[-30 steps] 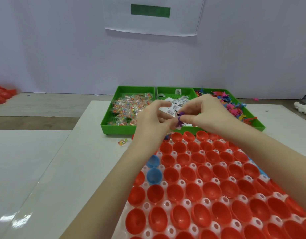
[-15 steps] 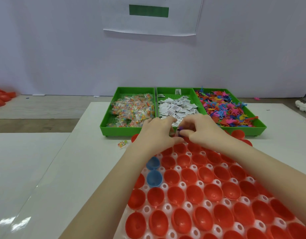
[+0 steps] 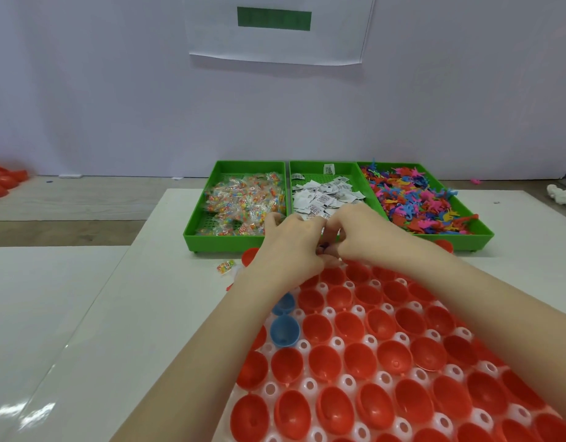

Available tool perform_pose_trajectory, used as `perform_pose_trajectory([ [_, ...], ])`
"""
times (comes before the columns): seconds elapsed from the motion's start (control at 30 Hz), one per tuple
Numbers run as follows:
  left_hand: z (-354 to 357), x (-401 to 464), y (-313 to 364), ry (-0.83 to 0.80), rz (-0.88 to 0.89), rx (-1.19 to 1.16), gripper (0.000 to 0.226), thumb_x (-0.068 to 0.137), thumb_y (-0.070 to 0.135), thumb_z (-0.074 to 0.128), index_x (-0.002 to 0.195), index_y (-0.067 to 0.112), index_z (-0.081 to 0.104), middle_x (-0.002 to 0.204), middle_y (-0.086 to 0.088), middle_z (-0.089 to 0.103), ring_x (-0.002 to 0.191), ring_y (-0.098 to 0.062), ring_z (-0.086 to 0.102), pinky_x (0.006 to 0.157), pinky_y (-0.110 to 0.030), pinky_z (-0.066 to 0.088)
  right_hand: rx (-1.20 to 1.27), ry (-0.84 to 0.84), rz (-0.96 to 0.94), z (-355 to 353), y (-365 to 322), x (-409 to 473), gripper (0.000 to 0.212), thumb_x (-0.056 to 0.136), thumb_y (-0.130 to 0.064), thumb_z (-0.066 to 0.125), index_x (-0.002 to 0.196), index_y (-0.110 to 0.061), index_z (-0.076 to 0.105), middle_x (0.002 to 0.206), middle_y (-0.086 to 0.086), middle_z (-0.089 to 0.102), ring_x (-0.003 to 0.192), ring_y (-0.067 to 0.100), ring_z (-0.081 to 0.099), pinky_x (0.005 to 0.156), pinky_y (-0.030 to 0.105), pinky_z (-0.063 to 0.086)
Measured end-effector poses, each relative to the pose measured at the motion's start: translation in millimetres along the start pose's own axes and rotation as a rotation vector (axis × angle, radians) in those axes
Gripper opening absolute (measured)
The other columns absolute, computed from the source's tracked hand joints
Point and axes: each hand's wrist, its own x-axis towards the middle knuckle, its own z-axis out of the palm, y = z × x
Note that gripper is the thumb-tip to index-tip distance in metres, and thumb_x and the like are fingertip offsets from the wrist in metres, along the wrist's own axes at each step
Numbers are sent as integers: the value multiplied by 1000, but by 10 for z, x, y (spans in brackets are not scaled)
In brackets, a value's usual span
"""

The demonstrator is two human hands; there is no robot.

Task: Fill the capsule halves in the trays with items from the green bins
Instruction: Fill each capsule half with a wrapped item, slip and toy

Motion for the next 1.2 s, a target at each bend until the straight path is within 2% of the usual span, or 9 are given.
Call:
perform_pose_trajectory([
  [0.13, -28, 31, -1, -26, 7, 55, 47, 82, 51, 59, 120, 24, 50, 108, 4, 62, 116, -17, 45, 105, -40, 12, 175, -101, 5, -120, 80, 2, 17, 77, -10, 71, 93, -13, 73, 57, -10, 52, 53, 3, 47, 43, 7, 35],
  [0.3, -161, -61, -19, 166, 20, -122, 62, 70, 64, 63, 122, 29, 57, 113, 12, 62, 114, -10, 49, 102, -36, 15, 289, -134, 3, -207, 208, -36, 35, 71, -12, 77, 104, -21, 68, 85, -9, 67, 73, 1, 58, 60, 10, 43],
  [0.4, -326, -200, -262, 586, -95, -501, 24, 78, 51, 64, 85, 29, 70, 80, 13, 67, 81, -9, 62, 85, -37, 46, 500, 105, 19, -344, 431, -73, 24, 72, -10, 77, 87, -27, 69, 81, -10, 69, 64, -8, 59, 60, 9, 42],
  [0.47, -393, -302, -548, 715, -341, -577, 29, 82, 45, 57, 66, 23, 65, 66, 3, 65, 71, -20, 62, 69, -35, 45, 554, 367, 91, -396, 669, -84, 14, 77, -10, 72, 83, -23, 69, 81, -3, 69, 63, -6, 57, 59, 8, 41],
  [0.57, -316, -472, -954, 406, -568, -385, 28, 85, 36, 61, 68, 15, 63, 70, -5, 63, 82, -30, 61, 65, -31, 37, 309, 474, 300, -381, 1068, -112, 17, 81, -15, 69, 98, -10, 70, 95, 10, 68, 66, -3, 58, 61, 8, 41],
  [0.67, -132, -572, -1006, 157, -571, -153, 26, 78, 45, 67, 66, 23, 62, 76, 3, 63, 82, -24, 59, 62, -28, 37, 165, 254, 435, -275, 1349, -132, 45, 82, -26, 69, 120, -3, 59, 121, 16, 61, 108, 25, 57, 88, 31, 40],
  [0.87, -33, -493, -944, 114, -423, 75, 19, 84, 41, 59, 93, 29, 68, 94, 8, 57, 100, -17, 54, 67, -26, 32, 201, 172, 444, -100, 1458, -116, 43, 80, -34, 70, 113, -6, 66, 118, 13, 63, 106, 27, 55, 81, 30, 37],
  [1.0, -42, -527, -966, 194, -446, -7, 16, 88, 32, 57, 88, 22, 69, 84, 4, 59, 87, -20, 55, 65, -27, 33, 194, 270, 427, -91, 1488, -100, 14, 80, -14, 71, 88, -2, 72, 100, 16, 69, 85, 19, 52, 74, 27, 35],
  [1.2, -135, -577, -1002, 358, -459, -170, 22, 92, 23, 48, 81, 10, 62, 81, -9, 64, 78, -30, 55, 64, -34, 38, 153, 356, 418, -55, 1513, -101, 11, 81, -6, 67, 90, -1, 71, 98, 17, 68, 87, 23, 56, 76, 30, 38],
])
